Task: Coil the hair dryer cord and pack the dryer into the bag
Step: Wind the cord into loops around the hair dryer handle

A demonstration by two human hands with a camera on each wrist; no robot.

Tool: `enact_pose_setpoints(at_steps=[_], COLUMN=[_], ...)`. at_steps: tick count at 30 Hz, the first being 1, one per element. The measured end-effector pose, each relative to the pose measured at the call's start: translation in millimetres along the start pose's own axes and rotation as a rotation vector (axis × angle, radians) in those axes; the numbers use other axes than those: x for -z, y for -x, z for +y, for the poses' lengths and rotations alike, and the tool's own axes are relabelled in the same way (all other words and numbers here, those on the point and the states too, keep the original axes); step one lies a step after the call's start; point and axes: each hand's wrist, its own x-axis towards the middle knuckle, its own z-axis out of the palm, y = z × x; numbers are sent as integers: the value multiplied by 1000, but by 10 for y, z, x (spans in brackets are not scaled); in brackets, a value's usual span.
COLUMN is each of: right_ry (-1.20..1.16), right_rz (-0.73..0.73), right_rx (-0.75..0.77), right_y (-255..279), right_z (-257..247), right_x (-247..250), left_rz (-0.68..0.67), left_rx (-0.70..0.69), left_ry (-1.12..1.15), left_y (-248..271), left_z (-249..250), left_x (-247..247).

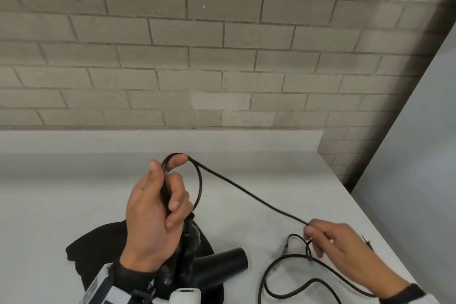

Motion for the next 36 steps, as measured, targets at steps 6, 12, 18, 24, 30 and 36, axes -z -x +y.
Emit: enact_pose_setpoints(at_steps=[6,12,18,24,30,36], right_ry=[69,462,590,577,289,122], right_rz=[148,180,151,115,186,318], right_rx=[75,178,488,602,589,518], right_y=[24,130,183,119,-117,-419], right_z=[-196,-665,-1188,-1468,-1548,-1583], right_x=[34,-126,47,187,222,140], left_rz=[-31,0,-44,-158,-334,-414], left_rx=[-11,-76,-138,-95,-14,22], left_ry=[-14,-172,-351,-535,-530,-468], left_y=[-64,-77,-77,-45,14,37], left_z=[-63,-102,-147,-150,-132,-131], left_x=[-66,-120,-168,-222,-217,-188])
